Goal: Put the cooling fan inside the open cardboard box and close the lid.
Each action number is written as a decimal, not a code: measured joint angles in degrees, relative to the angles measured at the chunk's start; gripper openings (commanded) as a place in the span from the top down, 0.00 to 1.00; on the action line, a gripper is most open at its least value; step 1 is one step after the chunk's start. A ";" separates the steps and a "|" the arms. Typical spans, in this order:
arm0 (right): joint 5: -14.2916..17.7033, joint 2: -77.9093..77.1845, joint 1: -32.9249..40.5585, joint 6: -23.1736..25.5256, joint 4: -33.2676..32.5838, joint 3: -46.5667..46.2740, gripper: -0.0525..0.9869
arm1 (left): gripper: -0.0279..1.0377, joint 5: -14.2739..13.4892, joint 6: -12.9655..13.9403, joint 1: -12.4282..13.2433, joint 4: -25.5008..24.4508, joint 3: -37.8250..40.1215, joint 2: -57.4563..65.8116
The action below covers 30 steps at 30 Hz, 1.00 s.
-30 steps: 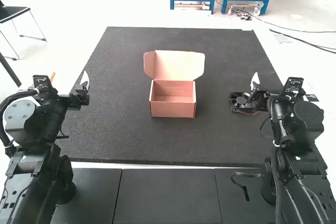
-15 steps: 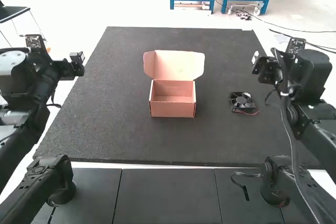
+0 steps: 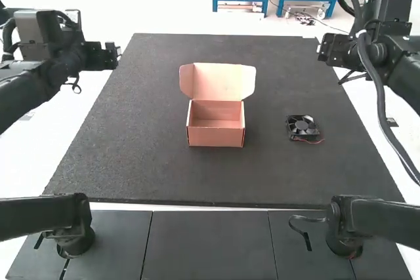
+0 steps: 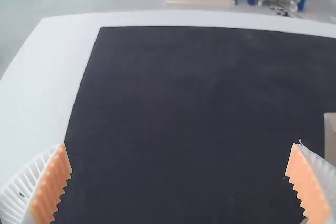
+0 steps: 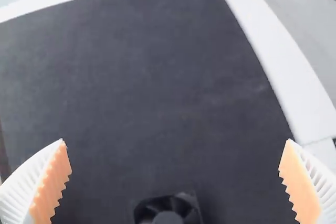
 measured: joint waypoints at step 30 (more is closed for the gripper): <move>-4.79 21.77 -13.07 -14.64 -4.76 1.73 0.08 | 0.08 13.05 -2.03 -22.77 -17.86 4.72 -1.62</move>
